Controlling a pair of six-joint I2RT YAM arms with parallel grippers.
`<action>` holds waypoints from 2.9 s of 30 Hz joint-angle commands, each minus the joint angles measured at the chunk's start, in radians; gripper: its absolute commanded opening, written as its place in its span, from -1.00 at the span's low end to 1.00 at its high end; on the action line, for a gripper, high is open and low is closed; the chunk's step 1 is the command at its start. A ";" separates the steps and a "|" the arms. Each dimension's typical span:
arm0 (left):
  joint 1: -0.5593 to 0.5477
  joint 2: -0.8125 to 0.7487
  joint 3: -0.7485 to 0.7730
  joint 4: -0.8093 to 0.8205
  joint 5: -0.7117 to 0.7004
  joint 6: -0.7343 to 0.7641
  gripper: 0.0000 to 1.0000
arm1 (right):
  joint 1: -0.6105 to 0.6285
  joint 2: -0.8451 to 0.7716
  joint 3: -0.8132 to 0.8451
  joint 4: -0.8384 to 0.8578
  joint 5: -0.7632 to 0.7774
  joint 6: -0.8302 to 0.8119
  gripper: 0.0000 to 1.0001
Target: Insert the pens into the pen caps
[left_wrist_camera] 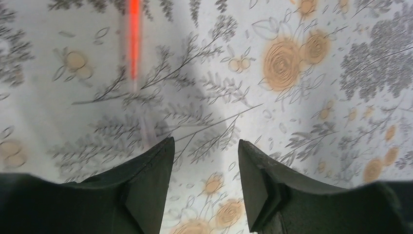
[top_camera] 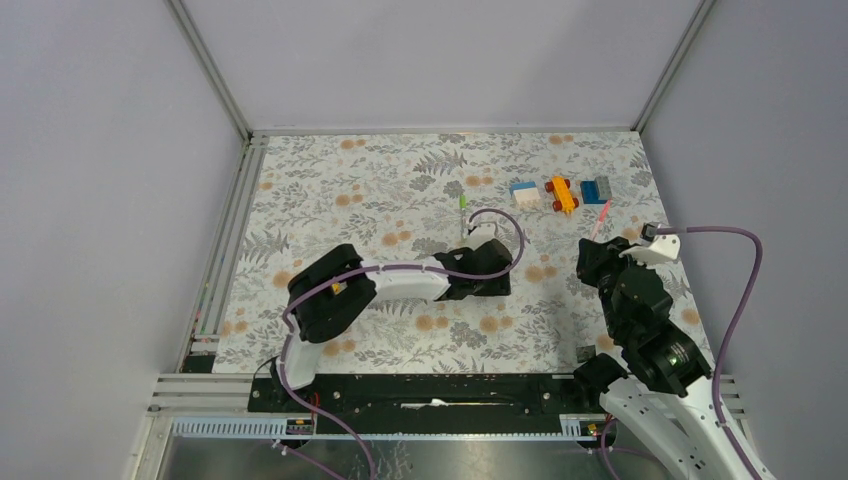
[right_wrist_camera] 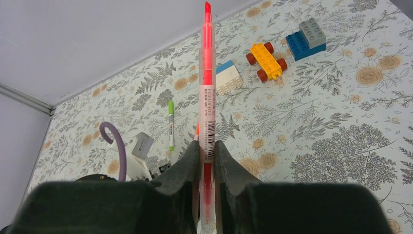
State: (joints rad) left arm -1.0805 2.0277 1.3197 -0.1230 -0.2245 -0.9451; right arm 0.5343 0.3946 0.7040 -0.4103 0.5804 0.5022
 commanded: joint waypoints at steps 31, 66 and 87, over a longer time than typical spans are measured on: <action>0.115 -0.001 0.182 -0.447 -0.061 0.384 0.21 | -0.004 0.000 0.022 0.005 -0.039 0.008 -1.00; 0.117 0.093 0.190 -0.547 0.017 0.345 -0.67 | -0.004 0.013 0.021 -0.005 -0.040 0.021 -1.00; 0.117 -0.192 -0.048 -0.314 -0.017 0.429 -1.00 | -0.005 0.060 -0.019 0.126 -0.172 -0.009 -1.00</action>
State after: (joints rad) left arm -0.9661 1.9560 1.3266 -0.4992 -0.2234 -0.5491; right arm 0.5339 0.4522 0.6975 -0.3813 0.4267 0.5091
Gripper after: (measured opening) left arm 0.043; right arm 0.171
